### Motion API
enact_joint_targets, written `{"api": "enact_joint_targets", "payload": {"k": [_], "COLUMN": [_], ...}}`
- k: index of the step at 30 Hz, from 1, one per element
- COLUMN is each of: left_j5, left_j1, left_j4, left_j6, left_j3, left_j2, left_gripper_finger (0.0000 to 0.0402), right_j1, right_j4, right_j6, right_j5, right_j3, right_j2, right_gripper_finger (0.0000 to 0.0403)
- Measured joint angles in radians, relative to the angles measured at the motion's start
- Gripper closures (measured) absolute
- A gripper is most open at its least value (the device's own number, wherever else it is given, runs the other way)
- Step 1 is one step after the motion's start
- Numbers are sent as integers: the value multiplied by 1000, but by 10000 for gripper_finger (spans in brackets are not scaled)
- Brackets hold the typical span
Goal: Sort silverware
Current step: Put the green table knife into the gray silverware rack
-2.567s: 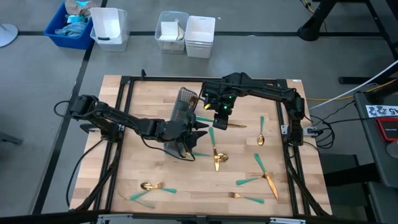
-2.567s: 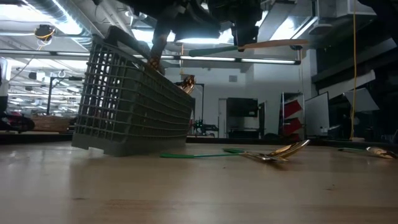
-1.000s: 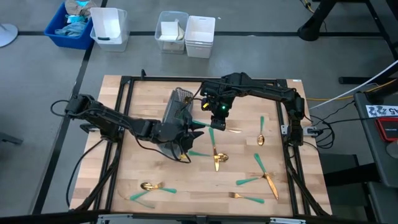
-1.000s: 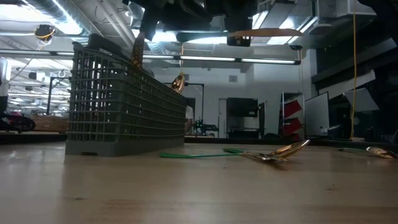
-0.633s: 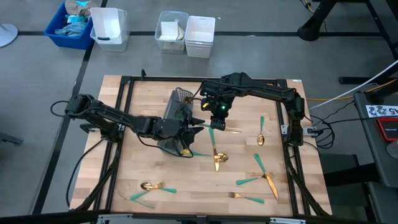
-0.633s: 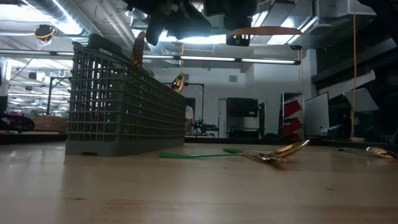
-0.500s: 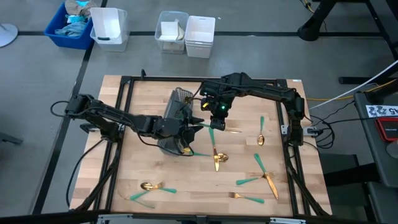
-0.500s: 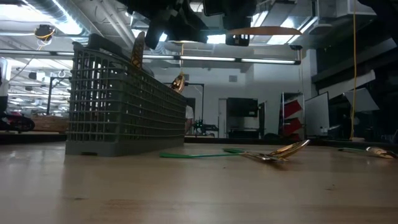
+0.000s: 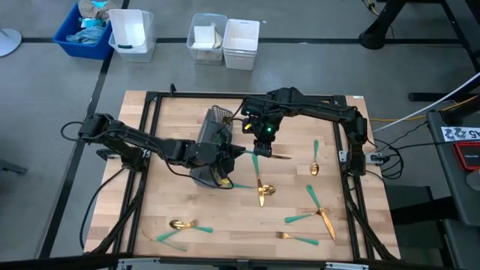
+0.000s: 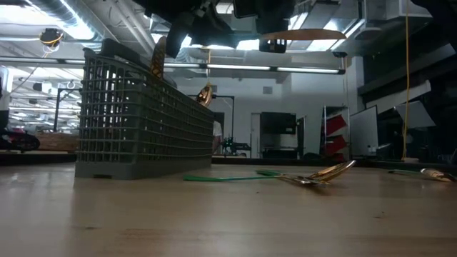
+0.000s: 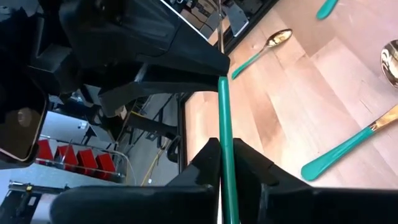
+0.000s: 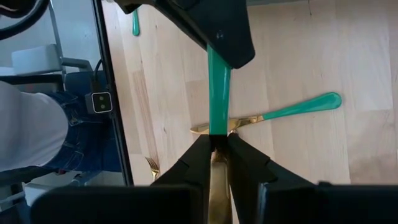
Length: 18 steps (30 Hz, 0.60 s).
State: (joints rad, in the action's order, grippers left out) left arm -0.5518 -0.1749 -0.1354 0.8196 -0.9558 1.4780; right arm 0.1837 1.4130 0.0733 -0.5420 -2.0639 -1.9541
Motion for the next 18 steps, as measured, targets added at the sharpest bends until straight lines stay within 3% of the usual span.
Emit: {"api": "enact_joint_targets", "payload": {"k": [18], "left_j5": [-4], "left_j1": [-12], "left_j4": [-1], "left_j6": [-1], "left_j3": [0], "left_j2": [0], "left_gripper_finger": [389], "right_j1": [0], "right_j4": [-3], "right_j6": [0], "right_j5": [-1], "right_j3": [0], "right_j2": [0], "right_gripper_finger": [354]}}
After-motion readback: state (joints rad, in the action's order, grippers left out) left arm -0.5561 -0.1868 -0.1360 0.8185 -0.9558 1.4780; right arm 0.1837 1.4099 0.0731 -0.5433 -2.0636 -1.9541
